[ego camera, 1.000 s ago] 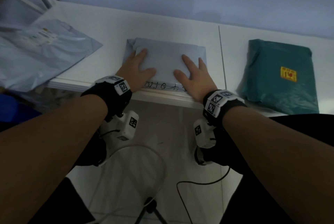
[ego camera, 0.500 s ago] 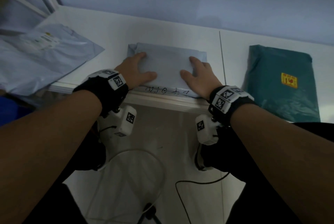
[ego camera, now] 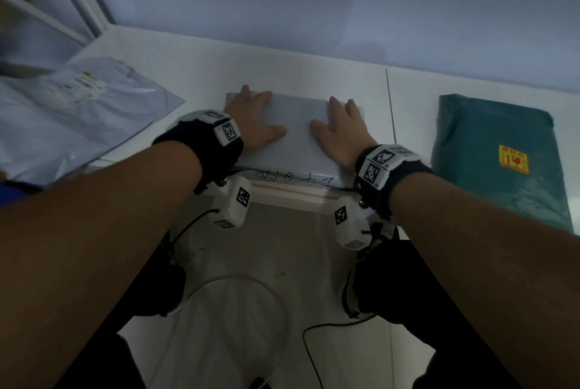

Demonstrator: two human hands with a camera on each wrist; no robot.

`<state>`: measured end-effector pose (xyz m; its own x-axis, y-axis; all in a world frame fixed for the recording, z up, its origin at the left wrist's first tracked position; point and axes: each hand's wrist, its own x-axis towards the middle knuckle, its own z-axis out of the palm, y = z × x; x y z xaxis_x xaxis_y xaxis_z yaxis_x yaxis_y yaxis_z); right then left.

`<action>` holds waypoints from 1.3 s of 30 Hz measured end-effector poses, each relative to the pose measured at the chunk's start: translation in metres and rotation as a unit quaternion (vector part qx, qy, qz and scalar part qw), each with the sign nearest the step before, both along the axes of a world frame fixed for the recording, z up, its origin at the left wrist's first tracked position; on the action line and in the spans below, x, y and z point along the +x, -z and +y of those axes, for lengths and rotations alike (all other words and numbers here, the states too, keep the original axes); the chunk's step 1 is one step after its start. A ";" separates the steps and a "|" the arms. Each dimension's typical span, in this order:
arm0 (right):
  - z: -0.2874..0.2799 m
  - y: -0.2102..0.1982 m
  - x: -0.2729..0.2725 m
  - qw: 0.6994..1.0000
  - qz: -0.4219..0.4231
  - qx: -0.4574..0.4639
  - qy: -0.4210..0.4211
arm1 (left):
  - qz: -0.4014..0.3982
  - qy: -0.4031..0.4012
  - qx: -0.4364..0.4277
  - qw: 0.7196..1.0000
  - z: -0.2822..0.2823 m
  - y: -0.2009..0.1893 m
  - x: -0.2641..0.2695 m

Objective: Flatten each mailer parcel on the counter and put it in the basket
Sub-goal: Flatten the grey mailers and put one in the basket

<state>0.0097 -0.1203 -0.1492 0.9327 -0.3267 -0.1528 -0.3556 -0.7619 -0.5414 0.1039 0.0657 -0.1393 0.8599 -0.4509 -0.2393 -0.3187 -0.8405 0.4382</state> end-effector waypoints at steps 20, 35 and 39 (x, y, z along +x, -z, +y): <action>-0.001 0.010 -0.007 0.999 0.016 0.027 0.021 | 0.036 -0.032 -0.075 0.996 0.010 0.017 -0.006; -0.001 0.020 0.000 0.998 0.044 -0.012 0.048 | 0.007 -0.052 -0.048 0.997 0.005 0.017 -0.011; -0.002 0.021 0.002 0.997 0.052 -0.013 0.056 | 0.014 -0.052 -0.044 0.998 0.006 0.018 -0.008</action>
